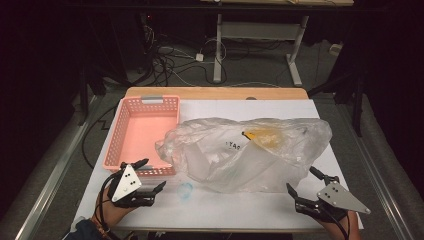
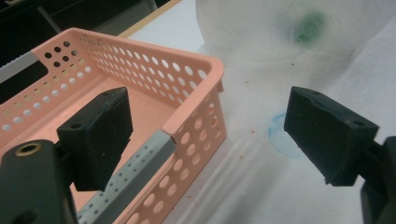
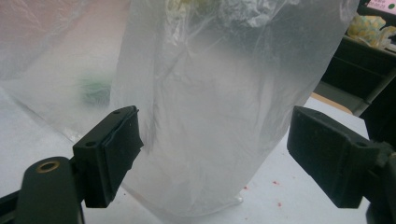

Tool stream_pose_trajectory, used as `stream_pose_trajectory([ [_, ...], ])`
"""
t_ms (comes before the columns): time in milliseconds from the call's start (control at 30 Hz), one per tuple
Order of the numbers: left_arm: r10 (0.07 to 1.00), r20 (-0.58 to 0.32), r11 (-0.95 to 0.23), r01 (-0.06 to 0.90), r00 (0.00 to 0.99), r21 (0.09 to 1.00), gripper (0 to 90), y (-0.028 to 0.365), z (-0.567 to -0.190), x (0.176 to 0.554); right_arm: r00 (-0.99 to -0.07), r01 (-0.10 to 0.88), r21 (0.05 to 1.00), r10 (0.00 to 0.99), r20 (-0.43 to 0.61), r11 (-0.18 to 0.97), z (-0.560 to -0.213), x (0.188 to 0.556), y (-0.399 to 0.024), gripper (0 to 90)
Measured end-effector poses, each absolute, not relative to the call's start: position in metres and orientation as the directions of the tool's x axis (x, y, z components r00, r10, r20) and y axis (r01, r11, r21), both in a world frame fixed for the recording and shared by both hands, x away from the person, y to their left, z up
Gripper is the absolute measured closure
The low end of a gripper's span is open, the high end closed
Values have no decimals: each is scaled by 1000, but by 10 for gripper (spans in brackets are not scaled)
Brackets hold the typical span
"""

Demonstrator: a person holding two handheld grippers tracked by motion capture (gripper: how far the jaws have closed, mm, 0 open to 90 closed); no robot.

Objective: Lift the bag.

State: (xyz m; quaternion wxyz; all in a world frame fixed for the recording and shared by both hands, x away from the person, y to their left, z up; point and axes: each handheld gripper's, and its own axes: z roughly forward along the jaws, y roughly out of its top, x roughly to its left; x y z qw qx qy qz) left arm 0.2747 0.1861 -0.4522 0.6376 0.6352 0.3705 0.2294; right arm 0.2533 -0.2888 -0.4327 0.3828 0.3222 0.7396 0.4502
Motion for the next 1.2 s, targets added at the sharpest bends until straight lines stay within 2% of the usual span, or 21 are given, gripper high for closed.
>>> stream_pose_trajectory([
  [1200,765,-186,80,195,617,977,148,183,-452,279,-501,116,917,819,-278,383,-429,254,-291,183],
])
